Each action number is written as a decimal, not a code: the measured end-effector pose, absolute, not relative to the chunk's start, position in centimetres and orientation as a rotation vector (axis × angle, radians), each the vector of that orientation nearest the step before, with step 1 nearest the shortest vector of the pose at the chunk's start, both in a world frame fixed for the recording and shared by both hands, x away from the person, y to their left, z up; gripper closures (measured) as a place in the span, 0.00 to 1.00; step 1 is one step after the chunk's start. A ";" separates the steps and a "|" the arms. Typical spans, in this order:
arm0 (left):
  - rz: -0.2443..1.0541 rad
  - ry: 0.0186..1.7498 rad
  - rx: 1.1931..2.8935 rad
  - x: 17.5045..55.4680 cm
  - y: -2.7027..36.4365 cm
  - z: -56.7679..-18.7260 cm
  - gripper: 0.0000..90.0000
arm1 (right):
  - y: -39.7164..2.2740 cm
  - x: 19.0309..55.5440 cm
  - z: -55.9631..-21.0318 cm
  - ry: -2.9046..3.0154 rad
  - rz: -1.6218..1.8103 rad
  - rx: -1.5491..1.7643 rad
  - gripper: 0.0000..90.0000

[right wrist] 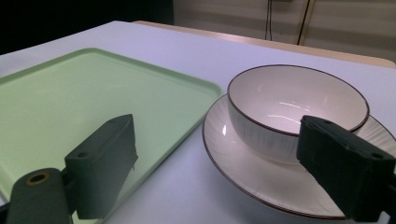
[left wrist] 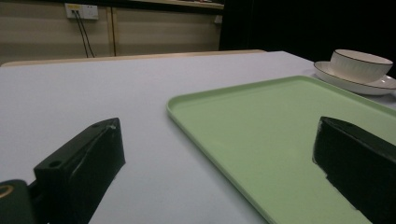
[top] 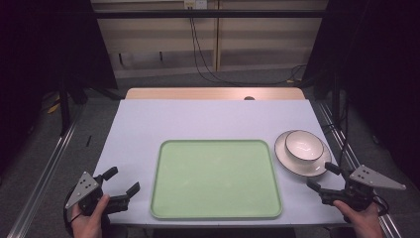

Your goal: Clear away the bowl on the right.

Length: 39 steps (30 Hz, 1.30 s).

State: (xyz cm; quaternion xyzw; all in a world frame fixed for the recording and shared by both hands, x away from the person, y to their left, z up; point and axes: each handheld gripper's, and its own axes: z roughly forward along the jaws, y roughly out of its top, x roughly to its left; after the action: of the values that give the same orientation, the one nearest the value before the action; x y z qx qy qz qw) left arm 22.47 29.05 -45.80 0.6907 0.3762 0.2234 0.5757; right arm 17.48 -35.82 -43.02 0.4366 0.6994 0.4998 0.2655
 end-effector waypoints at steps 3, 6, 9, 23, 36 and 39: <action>0.528 0.887 1.620 22.5 29.1 -45.8 0.02 | -35.9 17.5 -43.0 1.902 1.350 1.180 0.13; 0.524 0.881 1.622 22.5 29.0 -45.8 0.02 | -35.9 17.6 -43.0 1.906 1.355 1.178 0.13; 0.525 0.878 1.631 22.5 29.0 -45.8 0.02 | -35.8 17.6 -43.0 1.914 1.360 1.169 0.13; 0.524 0.872 1.639 22.5 29.1 -45.8 0.02 | -35.9 17.9 -43.0 1.929 1.385 1.153 0.13; 0.527 0.864 1.641 22.4 29.0 -45.8 0.02 | -36.9 19.9 -42.9 1.965 1.339 1.200 0.15; 0.527 0.860 1.645 22.5 28.9 -45.8 0.02 | -37.0 20.2 -42.9 1.971 1.340 1.200 0.15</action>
State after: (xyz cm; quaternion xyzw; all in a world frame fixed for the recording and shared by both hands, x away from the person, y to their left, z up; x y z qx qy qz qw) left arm 22.47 28.94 -45.80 0.7006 0.3663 0.2246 0.5697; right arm 20.22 -36.98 -42.90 0.4372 0.7180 0.4882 0.2345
